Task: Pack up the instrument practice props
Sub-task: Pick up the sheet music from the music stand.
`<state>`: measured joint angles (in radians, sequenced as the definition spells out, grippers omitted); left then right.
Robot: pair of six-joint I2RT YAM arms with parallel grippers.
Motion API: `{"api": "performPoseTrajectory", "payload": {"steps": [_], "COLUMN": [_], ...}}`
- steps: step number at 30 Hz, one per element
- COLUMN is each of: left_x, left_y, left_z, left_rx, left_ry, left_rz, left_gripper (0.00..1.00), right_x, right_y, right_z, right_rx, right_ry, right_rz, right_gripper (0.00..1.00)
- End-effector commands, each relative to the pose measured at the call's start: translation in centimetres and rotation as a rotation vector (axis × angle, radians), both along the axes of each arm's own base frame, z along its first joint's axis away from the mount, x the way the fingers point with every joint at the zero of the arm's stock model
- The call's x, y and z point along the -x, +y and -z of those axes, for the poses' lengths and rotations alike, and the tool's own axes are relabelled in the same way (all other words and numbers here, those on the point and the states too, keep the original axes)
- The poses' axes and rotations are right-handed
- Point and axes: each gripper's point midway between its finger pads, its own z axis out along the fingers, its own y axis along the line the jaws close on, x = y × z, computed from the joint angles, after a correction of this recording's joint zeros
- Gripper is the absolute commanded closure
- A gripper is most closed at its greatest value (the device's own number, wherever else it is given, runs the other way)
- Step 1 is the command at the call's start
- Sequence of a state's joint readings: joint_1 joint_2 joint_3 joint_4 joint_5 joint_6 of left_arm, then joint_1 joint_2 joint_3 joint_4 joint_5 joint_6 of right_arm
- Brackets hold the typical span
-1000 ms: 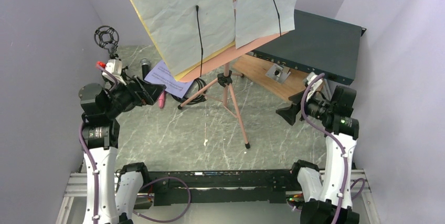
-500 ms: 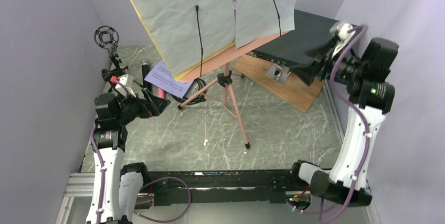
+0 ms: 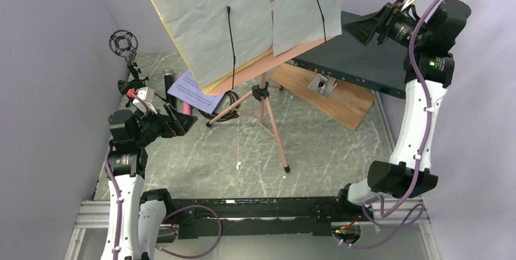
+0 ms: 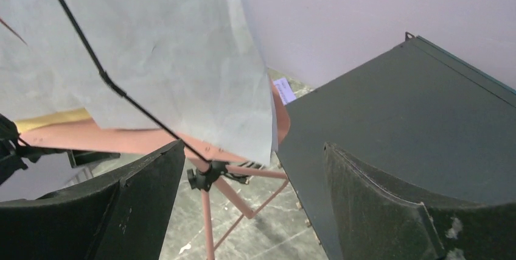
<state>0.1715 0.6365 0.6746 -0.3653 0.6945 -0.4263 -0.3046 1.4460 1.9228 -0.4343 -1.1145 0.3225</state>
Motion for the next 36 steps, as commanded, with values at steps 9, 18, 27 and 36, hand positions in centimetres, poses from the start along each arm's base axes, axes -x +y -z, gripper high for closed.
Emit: {"api": "performPoseTrajectory", "payload": {"steps": [9,18,27,36], "left_x": [0.5,0.5,0.5,0.4], "left_y": [0.0,0.1,0.1,0.2], "left_z": [-0.8,-0.7,-0.8,-0.7], "left_rx": [-0.019,-0.019,-0.021,-0.020], "left_ry": [-0.028,-0.026,-0.027,-0.025], "left_rz": [0.009,0.002,0.000,-0.001], "left_gripper": [0.01,0.00,0.00,0.00], "right_x": [-2.3,-1.4,0.3,2.0], "right_y": [2.4,3.6,4.3,4.5], "right_z": [-1.7,-1.6,-2.6,-4.0], "right_rx": [-0.047,-0.041,-0.016,-0.003], "right_ry": [0.006,0.004,-0.039,-0.086], "right_rz": [-0.018,-0.071,-0.085,-0.073], "right_gripper": [0.15,0.22,0.37,0.54]}}
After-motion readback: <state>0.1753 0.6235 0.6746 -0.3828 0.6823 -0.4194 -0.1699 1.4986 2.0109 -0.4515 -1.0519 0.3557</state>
